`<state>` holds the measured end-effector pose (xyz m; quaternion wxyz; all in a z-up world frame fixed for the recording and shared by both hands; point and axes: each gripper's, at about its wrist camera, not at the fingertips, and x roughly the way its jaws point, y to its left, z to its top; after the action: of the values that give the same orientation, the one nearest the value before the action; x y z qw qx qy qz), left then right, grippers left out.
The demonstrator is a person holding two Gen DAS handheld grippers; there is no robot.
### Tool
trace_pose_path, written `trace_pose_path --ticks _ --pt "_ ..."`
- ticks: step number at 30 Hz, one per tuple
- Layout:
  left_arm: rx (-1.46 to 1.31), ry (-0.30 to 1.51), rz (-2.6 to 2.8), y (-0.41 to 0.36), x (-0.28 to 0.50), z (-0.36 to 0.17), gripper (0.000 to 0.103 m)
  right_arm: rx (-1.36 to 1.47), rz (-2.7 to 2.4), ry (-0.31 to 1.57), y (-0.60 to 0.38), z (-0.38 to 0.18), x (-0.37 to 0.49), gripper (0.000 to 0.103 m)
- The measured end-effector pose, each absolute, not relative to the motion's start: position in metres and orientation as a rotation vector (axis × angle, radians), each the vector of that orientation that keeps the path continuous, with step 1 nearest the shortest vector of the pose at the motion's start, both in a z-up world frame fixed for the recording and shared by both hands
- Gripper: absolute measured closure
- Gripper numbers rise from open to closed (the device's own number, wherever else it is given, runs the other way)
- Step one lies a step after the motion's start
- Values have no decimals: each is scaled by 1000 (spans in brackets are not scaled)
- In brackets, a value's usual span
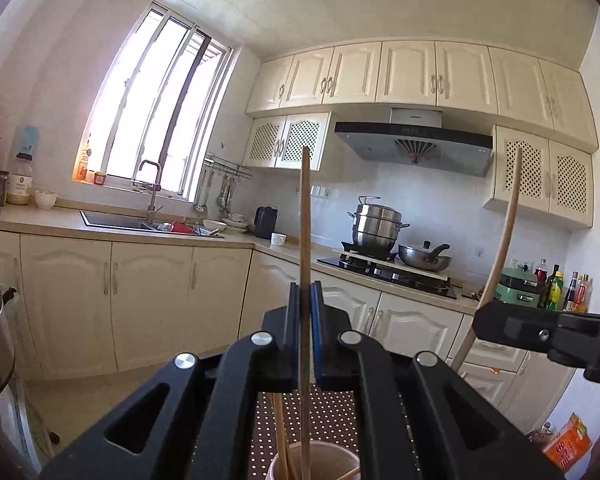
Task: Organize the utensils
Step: 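Lift the chopstick upright with the right gripper over the pink cup, then lower the chopstick into the pink cup and open the right gripper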
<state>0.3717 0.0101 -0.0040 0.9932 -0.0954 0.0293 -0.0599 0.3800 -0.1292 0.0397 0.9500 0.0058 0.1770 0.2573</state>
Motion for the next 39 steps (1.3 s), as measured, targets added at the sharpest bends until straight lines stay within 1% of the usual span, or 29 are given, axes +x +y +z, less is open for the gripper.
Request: trace_pose_path --ticks 8,10,12,19,21,29,32,37,39 --pt "-187 131 -149 16 371 -15 97 19 526 415 -123 23 387 97" --pt "-184 159 -162 17 372 -15 94 22 527 430 -121 19 388 97" --pt "-172 172 -157 17 370 -15 68 20 527 437 -119 17 387 97" --pt "-138 171 -151 18 358 -8 64 27 524 454 -116 14 386 97" --pt "-131 177 -145 19 355 -6 60 32 523 460 -117 13 386 97" --pt "-107 226 -106 25 347 -2 55 27 507 481 -114 4 385 97" --pt "-99 250 -90 27 345 -2 51 57 504 505 -116 0 389 96" --pt "-87 268 -76 26 339 1 49 91 495 512 -123 2 388 96" --pt "-88 274 -77 25 337 3 44 95 494 513 -123 4 386 96"
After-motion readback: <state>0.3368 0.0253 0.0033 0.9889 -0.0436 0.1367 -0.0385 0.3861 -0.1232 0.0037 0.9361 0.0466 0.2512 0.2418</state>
